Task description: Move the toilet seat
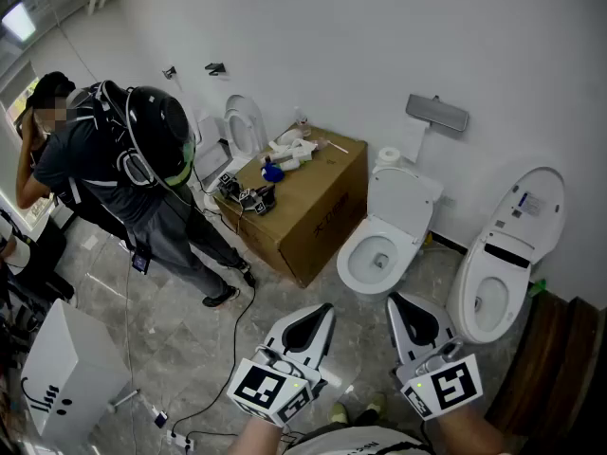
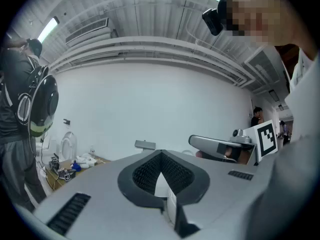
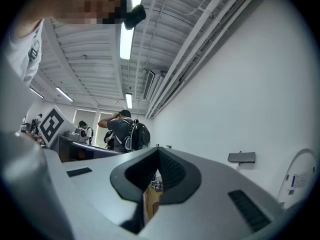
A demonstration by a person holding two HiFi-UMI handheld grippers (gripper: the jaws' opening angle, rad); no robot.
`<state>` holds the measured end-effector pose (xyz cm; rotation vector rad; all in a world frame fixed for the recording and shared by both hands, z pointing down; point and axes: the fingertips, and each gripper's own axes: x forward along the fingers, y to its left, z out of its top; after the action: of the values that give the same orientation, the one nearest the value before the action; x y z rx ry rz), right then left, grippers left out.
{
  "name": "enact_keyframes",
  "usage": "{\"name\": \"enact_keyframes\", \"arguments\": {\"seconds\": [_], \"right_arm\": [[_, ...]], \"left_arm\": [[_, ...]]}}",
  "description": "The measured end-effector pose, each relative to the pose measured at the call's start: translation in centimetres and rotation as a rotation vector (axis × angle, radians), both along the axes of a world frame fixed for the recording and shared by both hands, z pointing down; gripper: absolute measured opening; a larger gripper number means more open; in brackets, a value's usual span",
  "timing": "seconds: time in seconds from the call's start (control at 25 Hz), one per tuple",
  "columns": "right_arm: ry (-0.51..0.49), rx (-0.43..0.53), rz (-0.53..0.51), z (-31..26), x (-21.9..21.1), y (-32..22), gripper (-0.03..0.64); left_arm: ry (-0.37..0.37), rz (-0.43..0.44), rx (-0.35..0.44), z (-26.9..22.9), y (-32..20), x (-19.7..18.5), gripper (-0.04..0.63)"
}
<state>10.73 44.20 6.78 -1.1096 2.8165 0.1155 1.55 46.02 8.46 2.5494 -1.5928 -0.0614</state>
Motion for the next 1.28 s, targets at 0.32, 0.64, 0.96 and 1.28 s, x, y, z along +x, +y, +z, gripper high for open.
{"name": "enact_keyframes", "arguments": {"seconds": [0.32,0.64,0.96,1.28], "right_arm": [[-0.014,0.018,-0.002,-1.0,2.2,-0.3,0.012],[-0.054,0.026,-0.026,-1.2,3.6,-0.7,0.014],[-0.054,0.027,0.009,-0.7,2.8,-4.2,0.014],[-0.044,0.018,0.078,1.0,-2.6,-13.3,0.014]], "left_arm": [[-0.01,0.001,0.01,-0.7,-0.8,2.4,0.008],[-0.01,0.012,0.002,-0.5,-1.8,4.1,0.008],[-0.003,0.035,0.005,0.3,-5.9,2.8,0.008],[-0.047,0.099,-0.001,3.1,-15.9,-2.0,0.008]]}}
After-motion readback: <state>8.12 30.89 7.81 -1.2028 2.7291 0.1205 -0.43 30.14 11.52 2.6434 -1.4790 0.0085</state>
